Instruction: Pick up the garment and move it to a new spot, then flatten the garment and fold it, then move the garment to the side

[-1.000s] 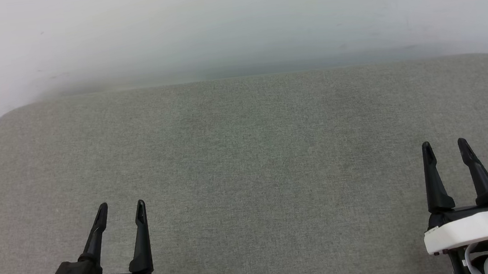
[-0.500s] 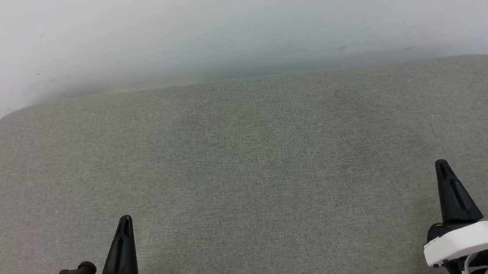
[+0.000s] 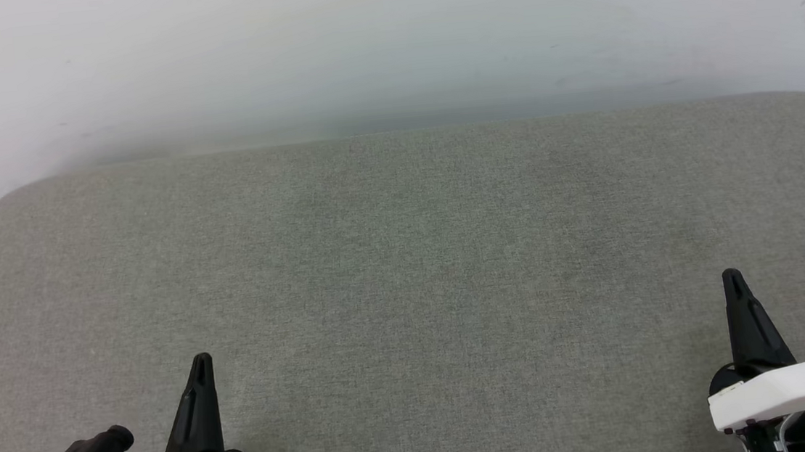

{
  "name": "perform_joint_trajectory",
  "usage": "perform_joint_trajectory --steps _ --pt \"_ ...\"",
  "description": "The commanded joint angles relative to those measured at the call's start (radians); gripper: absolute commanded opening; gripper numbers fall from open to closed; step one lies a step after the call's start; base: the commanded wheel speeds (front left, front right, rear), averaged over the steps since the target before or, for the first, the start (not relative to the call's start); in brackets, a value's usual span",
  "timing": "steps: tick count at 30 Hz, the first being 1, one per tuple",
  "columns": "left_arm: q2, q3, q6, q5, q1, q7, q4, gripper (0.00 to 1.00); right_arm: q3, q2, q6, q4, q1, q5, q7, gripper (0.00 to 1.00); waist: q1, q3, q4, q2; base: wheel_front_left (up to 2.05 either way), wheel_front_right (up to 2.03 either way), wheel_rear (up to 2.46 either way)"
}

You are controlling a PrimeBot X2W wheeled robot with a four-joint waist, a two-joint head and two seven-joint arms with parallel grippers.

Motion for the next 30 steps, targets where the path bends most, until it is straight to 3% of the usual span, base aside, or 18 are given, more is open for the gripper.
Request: perform_joint_trajectory --steps 1,30 --pt "0.01 0.0 0.0 -0.038 -0.03 0.005 -0.007 0.0 -0.003 0.0 0.0 -0.01 -0.026 0.036 0.007 0.0 0.0 0.0 0.0 0.0 0.0 0.0 0.0" --pt "0.02 0.005 -0.001 -0.466 -0.085 0.098 0.06 0.0 -0.012 0.002 0.0 0.021 -0.045 0.446 0.112 0.0 0.0 -0.009 -0.006 0.0 0.0 0.0 0.0"
